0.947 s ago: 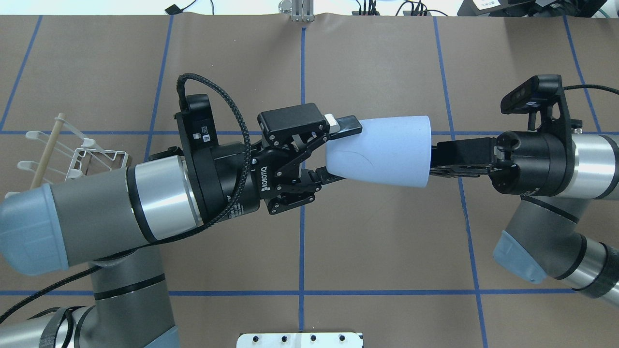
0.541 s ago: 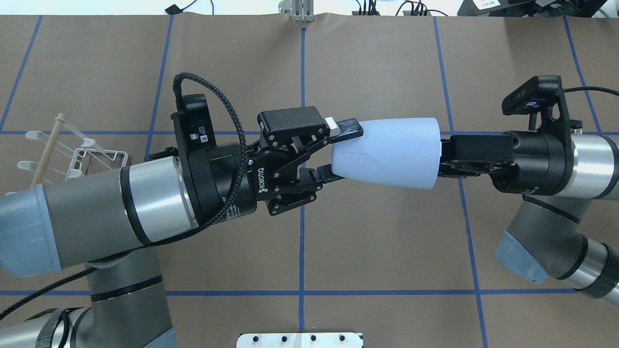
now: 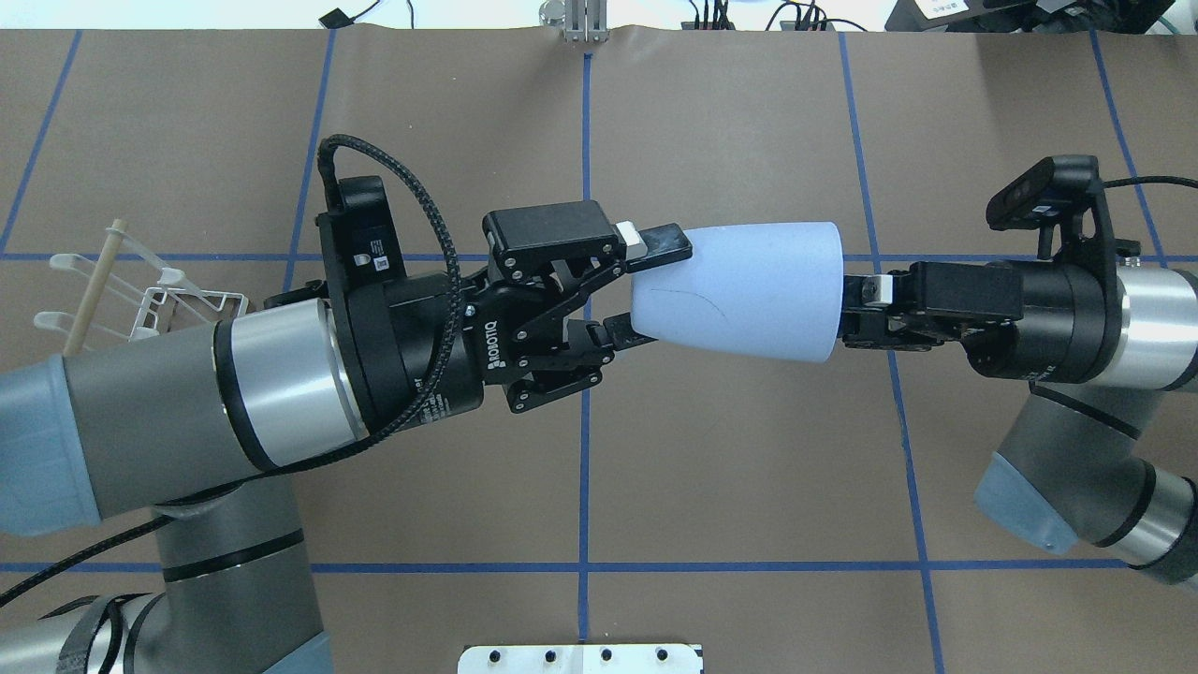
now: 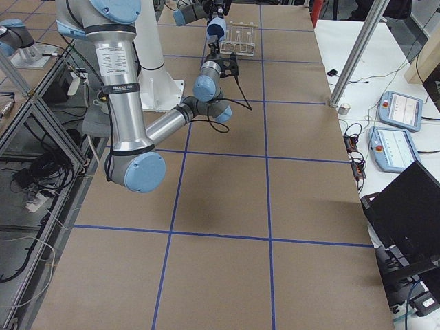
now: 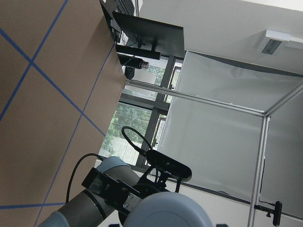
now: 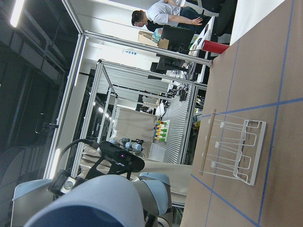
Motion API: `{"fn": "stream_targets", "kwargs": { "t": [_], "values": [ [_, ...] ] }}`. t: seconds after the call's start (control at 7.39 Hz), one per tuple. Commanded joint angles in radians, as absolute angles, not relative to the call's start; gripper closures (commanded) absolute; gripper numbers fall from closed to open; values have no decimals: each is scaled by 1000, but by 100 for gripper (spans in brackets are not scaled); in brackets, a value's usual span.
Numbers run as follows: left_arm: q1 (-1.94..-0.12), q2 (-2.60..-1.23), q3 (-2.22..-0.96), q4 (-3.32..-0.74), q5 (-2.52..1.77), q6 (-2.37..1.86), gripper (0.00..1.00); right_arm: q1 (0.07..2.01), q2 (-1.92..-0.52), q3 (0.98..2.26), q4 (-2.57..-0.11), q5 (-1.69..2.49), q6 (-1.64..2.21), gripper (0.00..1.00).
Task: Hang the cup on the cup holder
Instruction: 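Close the left gripper on the cup's closed end beside the right gripper, then open the right gripper and withdraw it while the left arm pulls the cup away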
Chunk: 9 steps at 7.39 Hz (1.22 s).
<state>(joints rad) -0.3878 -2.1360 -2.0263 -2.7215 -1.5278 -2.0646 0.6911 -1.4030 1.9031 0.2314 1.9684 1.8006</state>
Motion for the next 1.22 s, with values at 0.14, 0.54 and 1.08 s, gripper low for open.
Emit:
{"fn": "stream_targets", "kwargs": {
  "t": [0.14, 0.54, 1.08],
  "values": [
    [-443, -2097, -2013, -2715, -1528, -2020, 100, 771, -1445, 1892, 229, 2000, 1793, 0],
    [-631, -2066, -2005, -2603, -1687, -1949, 100, 1082, -1427, 1691, 107, 2215, 1623, 0],
    [-822, -2068, -2093, -2112, -1871, -1583, 100, 1276, -1433, 1677, -547, 2224, 1099, 0]
  ]
}}
